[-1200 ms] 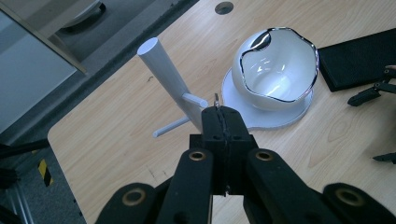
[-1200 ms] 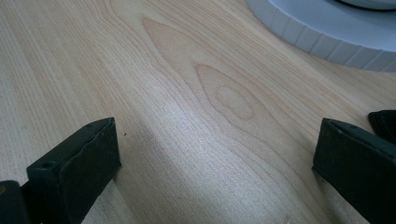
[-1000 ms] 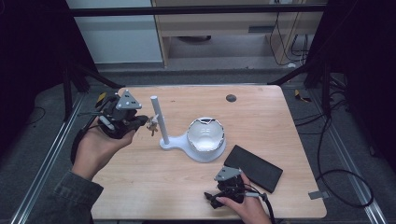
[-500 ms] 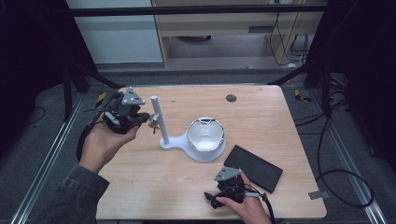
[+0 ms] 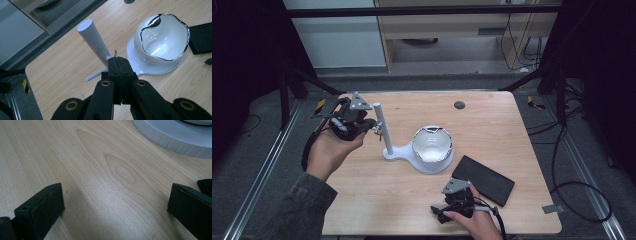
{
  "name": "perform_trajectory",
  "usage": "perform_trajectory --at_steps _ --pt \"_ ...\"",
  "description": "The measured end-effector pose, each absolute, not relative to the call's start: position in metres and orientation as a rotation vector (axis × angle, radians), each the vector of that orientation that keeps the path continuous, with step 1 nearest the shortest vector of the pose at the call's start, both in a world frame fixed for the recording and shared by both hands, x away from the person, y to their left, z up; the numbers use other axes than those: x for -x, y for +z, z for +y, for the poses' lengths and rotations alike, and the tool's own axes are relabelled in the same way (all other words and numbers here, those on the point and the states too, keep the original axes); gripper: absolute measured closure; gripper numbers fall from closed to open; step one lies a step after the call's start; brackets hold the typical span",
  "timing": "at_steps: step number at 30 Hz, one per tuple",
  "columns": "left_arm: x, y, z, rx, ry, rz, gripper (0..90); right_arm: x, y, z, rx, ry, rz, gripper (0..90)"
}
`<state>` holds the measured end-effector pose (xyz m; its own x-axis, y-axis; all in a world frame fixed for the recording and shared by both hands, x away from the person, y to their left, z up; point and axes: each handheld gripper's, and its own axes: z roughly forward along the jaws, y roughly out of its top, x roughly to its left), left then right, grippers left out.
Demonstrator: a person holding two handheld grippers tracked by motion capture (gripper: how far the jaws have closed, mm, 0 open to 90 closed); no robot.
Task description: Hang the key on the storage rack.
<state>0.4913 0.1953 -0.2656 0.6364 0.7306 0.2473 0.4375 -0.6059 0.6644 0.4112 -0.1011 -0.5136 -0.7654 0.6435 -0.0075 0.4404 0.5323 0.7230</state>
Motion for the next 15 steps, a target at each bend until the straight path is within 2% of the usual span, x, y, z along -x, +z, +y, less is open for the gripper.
perform_trajectory --at_steps 15 --pt "-0.497 -0.278 0.202 -2.228 0.665 0.959 89.6 -0.411 -0.514 -0.101 -0.908 1.066 2.502 0.6"
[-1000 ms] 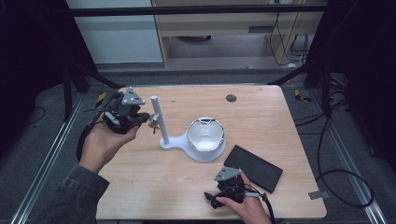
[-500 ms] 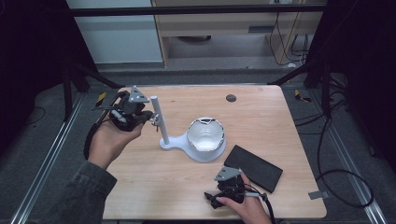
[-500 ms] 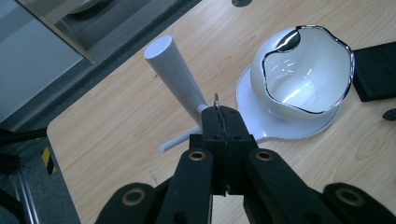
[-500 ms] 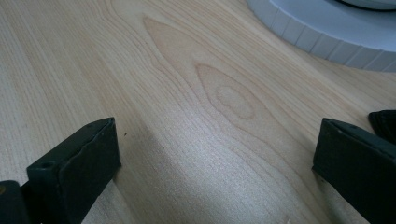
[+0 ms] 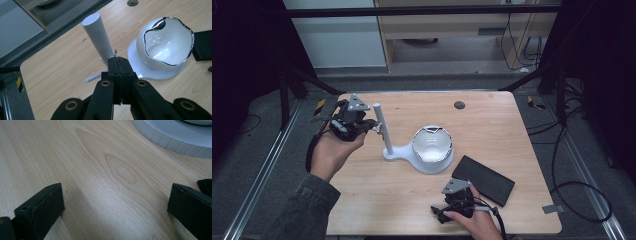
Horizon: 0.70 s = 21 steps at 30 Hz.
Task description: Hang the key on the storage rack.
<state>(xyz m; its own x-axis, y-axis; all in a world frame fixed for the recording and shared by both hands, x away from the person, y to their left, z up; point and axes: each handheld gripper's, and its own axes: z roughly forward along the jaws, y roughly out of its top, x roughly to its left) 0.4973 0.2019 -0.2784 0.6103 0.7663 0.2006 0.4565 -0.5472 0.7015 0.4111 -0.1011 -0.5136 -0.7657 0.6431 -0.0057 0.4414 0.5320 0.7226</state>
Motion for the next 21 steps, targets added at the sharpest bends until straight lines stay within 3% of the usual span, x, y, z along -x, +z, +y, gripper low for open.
perform_trajectory --at_steps 13,21 --pt "-0.497 -0.294 0.214 -2.169 0.637 0.989 88.5 -0.411 -0.514 -0.101 -0.902 1.067 2.502 0.6" --pt "-0.488 -0.296 0.223 -2.129 0.671 0.979 74.1 -0.411 -0.513 -0.101 -0.897 1.055 2.502 1.8"
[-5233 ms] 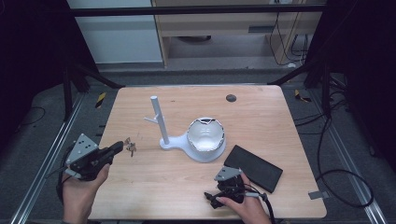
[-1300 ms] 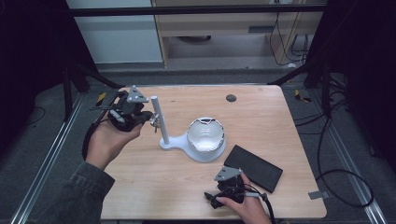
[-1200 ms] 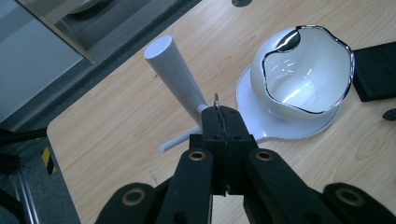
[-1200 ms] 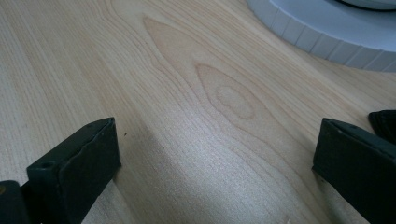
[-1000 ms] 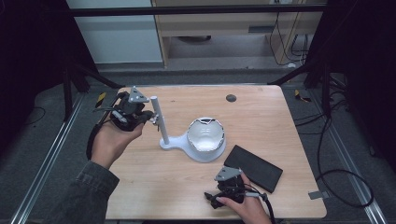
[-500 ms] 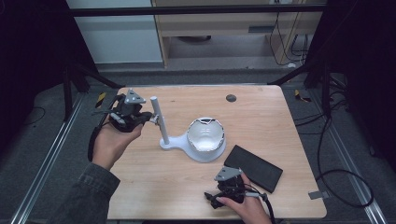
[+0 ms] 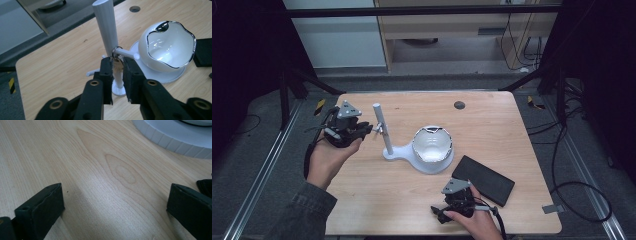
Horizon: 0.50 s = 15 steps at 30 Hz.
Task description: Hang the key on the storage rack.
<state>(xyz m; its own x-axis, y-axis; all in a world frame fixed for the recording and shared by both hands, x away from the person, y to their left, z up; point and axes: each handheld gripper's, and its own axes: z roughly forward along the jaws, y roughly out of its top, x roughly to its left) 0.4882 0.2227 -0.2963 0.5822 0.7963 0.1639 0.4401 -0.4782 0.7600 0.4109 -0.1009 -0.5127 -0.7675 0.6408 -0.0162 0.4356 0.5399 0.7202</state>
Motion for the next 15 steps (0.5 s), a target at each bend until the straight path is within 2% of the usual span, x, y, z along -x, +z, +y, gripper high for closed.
perform_trajectory --at_steps 1,15 --pt "-0.484 -0.298 0.226 -2.112 0.671 0.972 72.5 -0.409 -0.509 -0.100 -0.871 1.035 2.503 5.5" --pt "-0.453 -0.333 0.236 -2.104 0.708 0.919 49.8 -0.404 -0.462 -0.126 -0.767 0.998 2.477 5.5"
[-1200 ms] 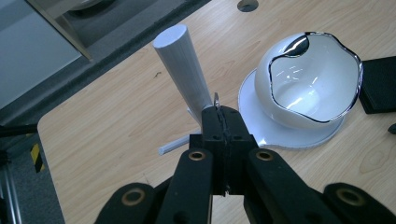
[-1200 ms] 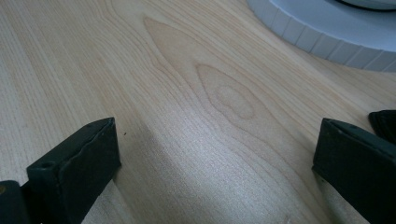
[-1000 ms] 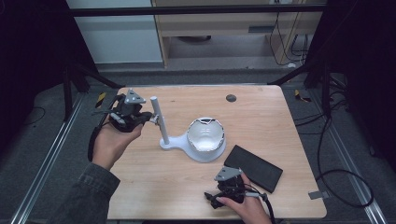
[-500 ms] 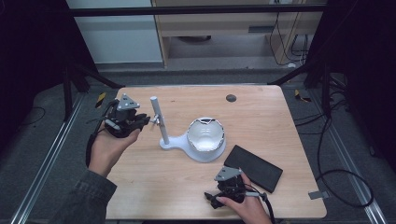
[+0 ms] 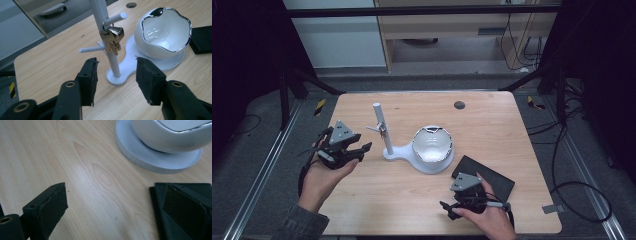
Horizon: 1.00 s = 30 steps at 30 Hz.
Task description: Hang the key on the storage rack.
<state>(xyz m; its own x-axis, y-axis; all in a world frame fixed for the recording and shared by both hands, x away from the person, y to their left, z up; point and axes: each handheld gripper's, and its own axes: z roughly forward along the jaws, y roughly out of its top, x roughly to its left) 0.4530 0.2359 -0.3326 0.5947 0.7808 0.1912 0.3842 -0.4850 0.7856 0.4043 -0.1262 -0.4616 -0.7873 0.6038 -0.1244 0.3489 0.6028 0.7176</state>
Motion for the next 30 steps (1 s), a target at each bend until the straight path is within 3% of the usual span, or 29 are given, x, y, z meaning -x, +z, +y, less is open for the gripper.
perform_trajectory --at_steps 14,30 --pt "-0.427 -0.366 0.212 -2.112 0.627 0.863 24.5 -0.407 -0.439 -0.207 -0.937 0.953 2.344 5.2" --pt "-0.413 -0.389 0.170 -2.131 0.518 0.772 12.8 -0.408 -0.446 -0.264 -1.043 0.918 2.310 4.9"
